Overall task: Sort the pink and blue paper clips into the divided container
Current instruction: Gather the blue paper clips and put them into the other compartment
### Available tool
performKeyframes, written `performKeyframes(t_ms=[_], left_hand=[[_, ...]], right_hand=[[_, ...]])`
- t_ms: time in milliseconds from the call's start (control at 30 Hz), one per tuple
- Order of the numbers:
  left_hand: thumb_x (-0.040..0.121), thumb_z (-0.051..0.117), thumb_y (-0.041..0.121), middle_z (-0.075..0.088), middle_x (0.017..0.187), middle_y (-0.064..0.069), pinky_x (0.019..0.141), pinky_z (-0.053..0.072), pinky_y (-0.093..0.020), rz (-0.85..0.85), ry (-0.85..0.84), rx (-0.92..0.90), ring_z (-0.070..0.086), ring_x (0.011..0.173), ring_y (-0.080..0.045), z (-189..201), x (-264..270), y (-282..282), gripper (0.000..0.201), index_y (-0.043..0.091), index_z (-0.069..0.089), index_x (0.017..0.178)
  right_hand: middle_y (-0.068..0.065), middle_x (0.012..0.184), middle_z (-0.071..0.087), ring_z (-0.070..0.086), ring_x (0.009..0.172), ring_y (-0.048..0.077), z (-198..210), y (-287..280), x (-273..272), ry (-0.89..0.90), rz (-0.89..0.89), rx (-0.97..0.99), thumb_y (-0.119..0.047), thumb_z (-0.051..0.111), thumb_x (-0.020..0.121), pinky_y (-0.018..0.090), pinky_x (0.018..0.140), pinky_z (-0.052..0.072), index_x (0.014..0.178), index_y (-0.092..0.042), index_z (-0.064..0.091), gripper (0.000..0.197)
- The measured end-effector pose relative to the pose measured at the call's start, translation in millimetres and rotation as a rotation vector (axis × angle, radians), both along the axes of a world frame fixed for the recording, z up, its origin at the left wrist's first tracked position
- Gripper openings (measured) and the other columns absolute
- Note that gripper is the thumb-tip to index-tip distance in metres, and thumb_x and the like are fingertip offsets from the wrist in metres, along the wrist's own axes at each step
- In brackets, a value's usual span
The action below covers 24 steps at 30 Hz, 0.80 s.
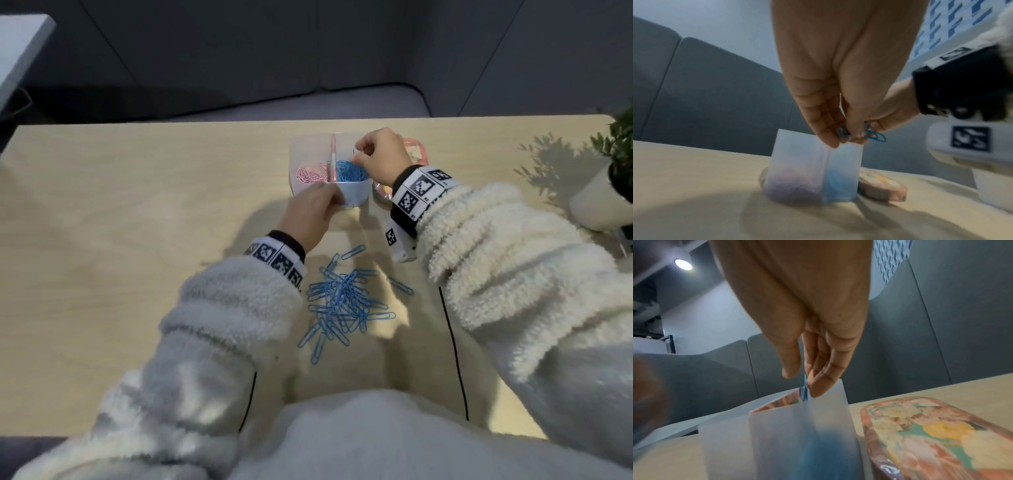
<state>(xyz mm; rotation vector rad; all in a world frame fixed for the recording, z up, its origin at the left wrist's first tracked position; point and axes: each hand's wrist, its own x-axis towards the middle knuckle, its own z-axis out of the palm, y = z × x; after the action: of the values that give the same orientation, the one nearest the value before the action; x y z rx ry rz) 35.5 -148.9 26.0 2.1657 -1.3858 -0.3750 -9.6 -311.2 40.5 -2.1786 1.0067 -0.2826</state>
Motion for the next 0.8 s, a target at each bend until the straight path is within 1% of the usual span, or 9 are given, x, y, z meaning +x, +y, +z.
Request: performKeyframes(t_ms=[67, 133, 233, 333, 467, 533, 633, 700, 800], left_hand=[[0.090, 0.047, 0.004, 0.062, 0.104, -0.017, 0.073, 0.031, -0.021, 0.086, -0.031, -0.038, 0.057, 0.096, -0.029, 6, 10, -21, 0.017, 0.002, 0.061, 0.098], [0.089, 0.045, 0.004, 0.060, 0.106, -0.018, 0.078, 0.036, -0.028, 0.134, -0.059, -0.061, 0.056, 0.097, -0.031, 8, 18, -40, 0.019, 0.002, 0.060, 0.100], [0.090, 0.045, 0.011, 0.060, 0.110, -0.018, 0.084, 0.036, -0.035, 0.123, -0.093, 0.018, 0.054, 0.104, -0.032, 9, 27, -67, 0.023, 0.005, 0.061, 0.106], [0.090, 0.044, 0.012, 0.064, 0.107, -0.019, 0.085, 0.039, -0.039, 0.021, -0.208, 0.153, 0.054, 0.104, -0.034, 6, 30, -83, 0.025, 0.007, 0.065, 0.103], [0.079, 0.055, 0.004, 0.071, 0.082, -0.011, 0.072, 0.052, -0.037, -0.007, -0.399, 0.022, 0.059, 0.082, -0.032, -6, 26, -76, 0.014, 0.005, 0.068, 0.079], [0.079, 0.057, 0.003, 0.074, 0.090, -0.006, 0.073, 0.054, -0.036, -0.012, -0.381, -0.072, 0.062, 0.082, -0.031, -9, 23, -62, 0.017, 0.009, 0.072, 0.083], [0.087, 0.043, 0.013, 0.071, 0.094, -0.009, 0.075, 0.046, -0.039, -0.056, -0.321, -0.082, 0.059, 0.087, -0.032, -24, 10, -25, 0.028, 0.010, 0.070, 0.091], [0.085, 0.044, 0.019, 0.069, 0.094, -0.012, 0.078, 0.045, -0.040, -0.099, -0.282, -0.003, 0.059, 0.088, -0.033, -36, 1, 4, 0.028, 0.011, 0.069, 0.095], [0.084, 0.056, 0.039, 0.057, 0.119, -0.012, 0.097, 0.036, -0.039, -0.132, -0.166, 0.346, 0.048, 0.111, -0.031, -52, -11, 38, 0.045, 0.012, 0.057, 0.120]], right_hand=[[0.016, 0.107, 0.067, 0.060, 0.102, 0.027, -2, 0, -5, -0.043, -0.027, 0.001, -0.011, 0.058, 0.086, 0.034, 0.096, 0.046, 0.105, 0.000, 0.066, 0.024], [0.014, 0.106, 0.068, 0.062, 0.101, 0.027, -4, 1, -16, -0.131, -0.061, -0.004, -0.008, 0.052, 0.088, 0.035, 0.096, 0.048, 0.105, -0.001, 0.066, 0.024], [0.007, 0.085, 0.065, 0.060, 0.074, 0.018, -8, 9, -41, -0.263, -0.062, -0.003, -0.001, 0.049, 0.083, 0.019, 0.074, 0.049, 0.092, -0.003, 0.069, 0.021], [0.005, 0.074, 0.062, 0.058, 0.062, 0.019, -19, 18, -63, -0.324, -0.051, 0.118, -0.001, 0.046, 0.081, 0.031, 0.066, 0.053, 0.083, -0.011, 0.065, 0.022], [0.003, 0.078, 0.062, 0.057, 0.070, 0.018, -32, 31, -85, -0.154, 0.026, 0.121, -0.001, 0.045, 0.086, 0.035, 0.071, 0.052, 0.090, -0.009, 0.067, 0.024], [0.010, 0.091, 0.067, 0.054, 0.076, 0.017, -44, 36, -94, -0.014, 0.129, 0.082, -0.002, 0.049, 0.085, 0.033, 0.078, 0.050, 0.099, -0.004, 0.067, 0.023], [0.013, 0.116, 0.061, 0.056, 0.099, 0.022, -61, 44, -103, 0.211, 0.360, 0.059, -0.009, 0.059, 0.082, 0.027, 0.089, 0.043, 0.117, -0.006, 0.060, 0.036], [0.014, 0.124, 0.051, 0.049, 0.113, 0.026, -67, 50, -103, 0.315, 0.550, 0.035, -0.014, 0.067, 0.076, 0.031, 0.098, 0.040, 0.128, -0.006, 0.051, 0.055], [0.011, 0.127, 0.043, 0.040, 0.116, 0.026, -70, 60, -100, 0.412, 0.692, -0.064, -0.024, 0.076, 0.067, 0.038, 0.099, 0.039, 0.134, -0.010, 0.044, 0.076]])
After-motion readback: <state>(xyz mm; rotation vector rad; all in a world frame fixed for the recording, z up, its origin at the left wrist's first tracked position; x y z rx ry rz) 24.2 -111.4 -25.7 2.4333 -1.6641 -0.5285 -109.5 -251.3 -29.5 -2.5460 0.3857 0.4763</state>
